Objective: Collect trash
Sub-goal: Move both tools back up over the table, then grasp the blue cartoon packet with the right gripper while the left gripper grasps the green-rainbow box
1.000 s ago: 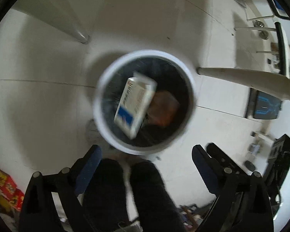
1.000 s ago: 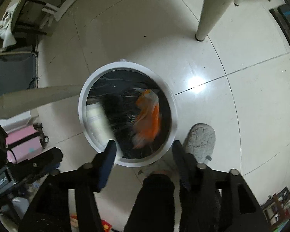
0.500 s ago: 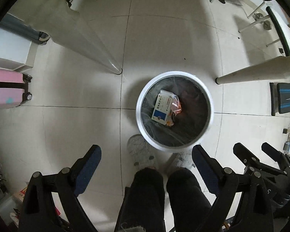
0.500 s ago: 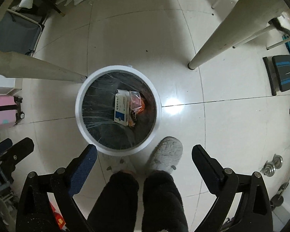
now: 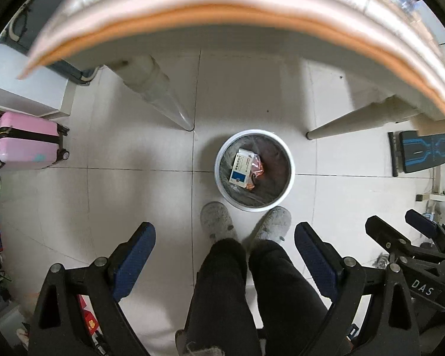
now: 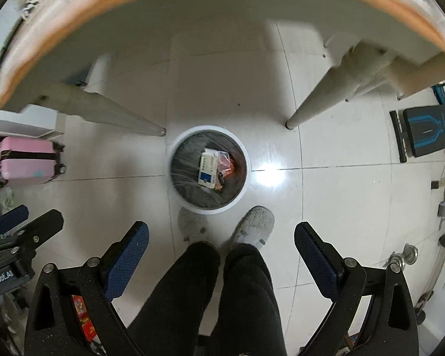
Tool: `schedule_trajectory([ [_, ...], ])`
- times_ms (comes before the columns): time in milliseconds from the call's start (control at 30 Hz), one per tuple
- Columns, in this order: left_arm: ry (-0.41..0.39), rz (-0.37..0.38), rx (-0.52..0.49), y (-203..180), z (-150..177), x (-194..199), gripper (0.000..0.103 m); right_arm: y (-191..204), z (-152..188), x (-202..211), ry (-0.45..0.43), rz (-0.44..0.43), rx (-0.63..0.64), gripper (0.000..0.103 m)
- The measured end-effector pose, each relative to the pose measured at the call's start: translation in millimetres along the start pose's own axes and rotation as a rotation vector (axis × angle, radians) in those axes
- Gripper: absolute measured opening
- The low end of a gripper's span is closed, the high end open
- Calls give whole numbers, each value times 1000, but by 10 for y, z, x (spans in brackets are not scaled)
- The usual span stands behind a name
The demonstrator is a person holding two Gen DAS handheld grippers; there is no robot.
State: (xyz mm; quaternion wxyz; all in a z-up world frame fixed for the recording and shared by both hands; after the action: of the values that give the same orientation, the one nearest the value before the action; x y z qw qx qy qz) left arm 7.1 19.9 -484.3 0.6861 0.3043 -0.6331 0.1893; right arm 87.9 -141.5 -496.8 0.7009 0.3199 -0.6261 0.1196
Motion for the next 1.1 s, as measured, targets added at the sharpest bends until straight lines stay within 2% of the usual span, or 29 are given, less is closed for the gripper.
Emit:
schedule_trajectory([
  [233, -83, 14, 9, 197, -59, 784, 96, 365, -11, 967, -59, -48, -13, 100],
  [333, -118, 12, 28, 231, -217, 991, 96, 413, -118, 1312, -114, -73, -40, 100],
  [467, -164, 8, 67, 240, -554, 1248, 96, 303, -453, 1679, -182, -73, -98, 100],
  [567, -173, 19, 91, 128, -876, 1362, 96, 85, -788, 1843, -221, -51, -143, 100],
  [700, -157, 42, 117, -167, -1363, 1417, 96, -416, -1349, 1970, -250, 5, -197, 100],
  [867, -147, 2, 120, -621, -2109, 1357, 95, -972, -2111, 1965, -233, -19, -223, 100],
  [967, -150, -27, 116, -812, -2586, 1343, 95, -1201, -2697, 2013, -230, -36, -210, 100],
  [1100, -216, -111, 2, -1074, -3296, 1337, 95, -1389, -3500, 1905, -219, -76, -199, 99],
])
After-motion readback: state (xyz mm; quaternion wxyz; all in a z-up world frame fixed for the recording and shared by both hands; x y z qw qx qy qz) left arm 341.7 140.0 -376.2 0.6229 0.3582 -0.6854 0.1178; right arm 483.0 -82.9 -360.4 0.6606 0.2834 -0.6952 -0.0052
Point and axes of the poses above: each gripper's, at about its wrist camera, not at the fingertips, and x roughly against the way its jaws point, y to its left, z to its underside, the point moved 4 cm from there along -x, roughly the way its jaws point, and after that the axes turned 12 degrees about -z, right-handed, at the moved point
